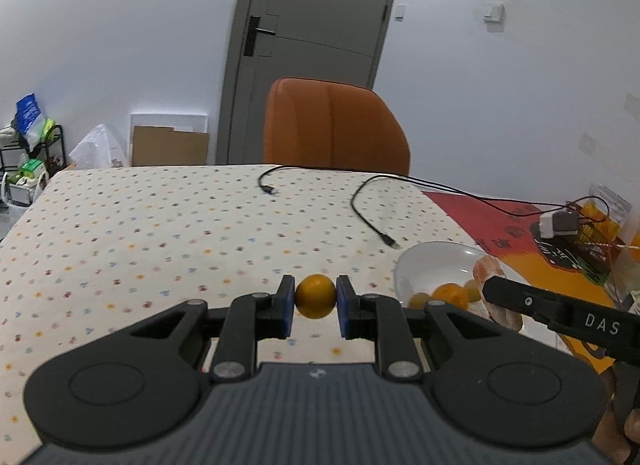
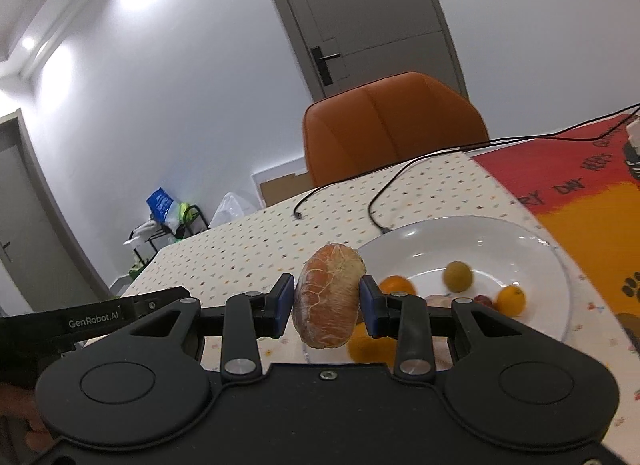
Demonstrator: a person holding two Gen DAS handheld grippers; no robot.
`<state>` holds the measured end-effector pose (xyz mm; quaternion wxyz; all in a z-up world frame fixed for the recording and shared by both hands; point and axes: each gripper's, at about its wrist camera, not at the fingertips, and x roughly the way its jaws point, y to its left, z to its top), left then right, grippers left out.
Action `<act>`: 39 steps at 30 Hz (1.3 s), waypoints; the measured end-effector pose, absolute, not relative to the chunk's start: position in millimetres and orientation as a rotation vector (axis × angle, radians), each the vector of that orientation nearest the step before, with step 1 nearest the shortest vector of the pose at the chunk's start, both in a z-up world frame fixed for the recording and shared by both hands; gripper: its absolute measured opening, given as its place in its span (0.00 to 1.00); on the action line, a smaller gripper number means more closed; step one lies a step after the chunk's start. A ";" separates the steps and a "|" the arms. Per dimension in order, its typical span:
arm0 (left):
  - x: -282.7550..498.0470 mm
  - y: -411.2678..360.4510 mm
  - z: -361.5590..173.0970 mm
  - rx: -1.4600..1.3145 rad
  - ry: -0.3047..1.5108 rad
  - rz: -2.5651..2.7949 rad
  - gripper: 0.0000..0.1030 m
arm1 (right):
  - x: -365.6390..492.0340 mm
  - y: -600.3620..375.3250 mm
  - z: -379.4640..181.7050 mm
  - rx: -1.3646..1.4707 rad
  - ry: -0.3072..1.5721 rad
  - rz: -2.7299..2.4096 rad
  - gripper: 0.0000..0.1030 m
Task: Organize fruits
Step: 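Carry the pomelo segment and small orange to the white plate and release both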
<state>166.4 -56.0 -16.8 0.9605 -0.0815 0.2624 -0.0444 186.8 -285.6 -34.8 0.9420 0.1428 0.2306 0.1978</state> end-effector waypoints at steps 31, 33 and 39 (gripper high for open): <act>231.9 -147.0 -26.4 -0.077 0.597 -0.186 0.19 | 234.8 -374.2 -60.0 0.360 0.505 0.281 0.33; 237.6 -151.1 -26.2 -0.071 0.601 -0.187 0.19 | 240.4 -376.0 -60.5 0.364 0.508 0.285 0.33; 248.7 -161.6 -26.6 -0.053 0.610 -0.192 0.19 | 244.2 -383.0 -60.8 0.384 0.493 0.290 0.48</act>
